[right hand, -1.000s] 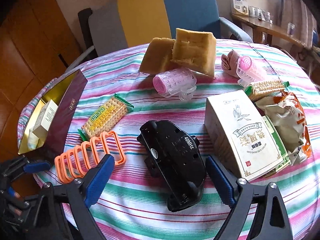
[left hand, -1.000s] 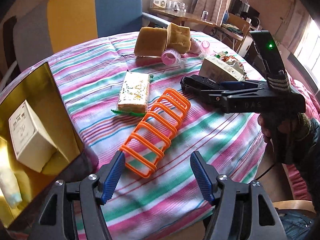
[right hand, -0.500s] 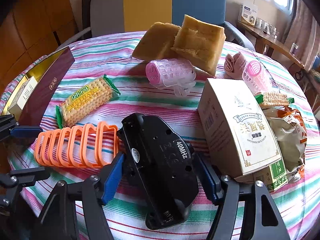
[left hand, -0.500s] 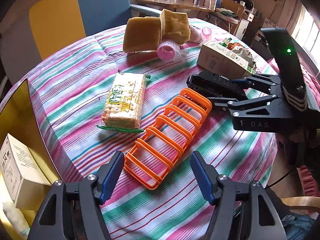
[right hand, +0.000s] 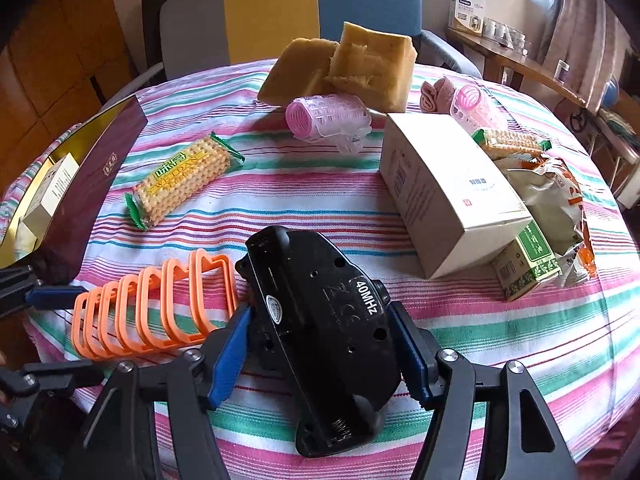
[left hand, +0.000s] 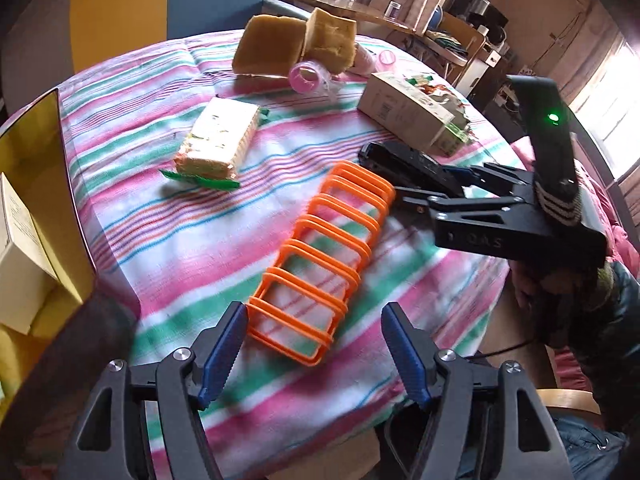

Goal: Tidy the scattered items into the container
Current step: 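Lift the black device with the right gripper while the left gripper grasps the orange rack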

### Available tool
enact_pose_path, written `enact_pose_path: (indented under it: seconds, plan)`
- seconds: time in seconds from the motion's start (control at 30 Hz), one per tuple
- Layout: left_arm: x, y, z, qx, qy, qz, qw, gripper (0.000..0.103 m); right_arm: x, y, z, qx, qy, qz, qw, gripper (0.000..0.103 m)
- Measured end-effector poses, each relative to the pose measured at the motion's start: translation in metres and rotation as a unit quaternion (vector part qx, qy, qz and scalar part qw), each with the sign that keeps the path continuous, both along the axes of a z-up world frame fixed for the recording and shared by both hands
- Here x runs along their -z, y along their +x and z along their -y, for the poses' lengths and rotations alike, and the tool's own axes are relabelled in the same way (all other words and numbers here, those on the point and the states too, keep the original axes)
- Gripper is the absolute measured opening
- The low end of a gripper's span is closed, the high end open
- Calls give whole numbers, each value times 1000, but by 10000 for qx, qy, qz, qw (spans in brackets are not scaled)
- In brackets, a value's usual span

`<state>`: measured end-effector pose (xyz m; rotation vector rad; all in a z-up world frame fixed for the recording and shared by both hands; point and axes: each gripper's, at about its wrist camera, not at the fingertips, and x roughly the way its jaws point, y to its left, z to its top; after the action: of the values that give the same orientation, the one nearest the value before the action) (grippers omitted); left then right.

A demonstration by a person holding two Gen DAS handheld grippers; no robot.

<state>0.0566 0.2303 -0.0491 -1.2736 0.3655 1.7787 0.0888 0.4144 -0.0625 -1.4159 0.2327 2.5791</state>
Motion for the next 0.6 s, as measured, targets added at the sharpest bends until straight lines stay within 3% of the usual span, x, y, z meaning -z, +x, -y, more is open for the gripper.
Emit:
enact_pose_path:
  seconds: [0.2, 0.47, 0.6]
  plan:
    - [-15, 2, -3, 215, -140, -558, 9981, 70, 1, 0, -2, -174, 4, -9, 9998, 74]
    - [-9, -10, -28, 593, -300, -605, 9960, 71, 5, 1, 7, -417, 14, -196, 9989, 94]
    - [6, -17, -41, 642, -416, -442, 9961, 70, 6, -1, 9, -482, -18, -240, 9985, 97]
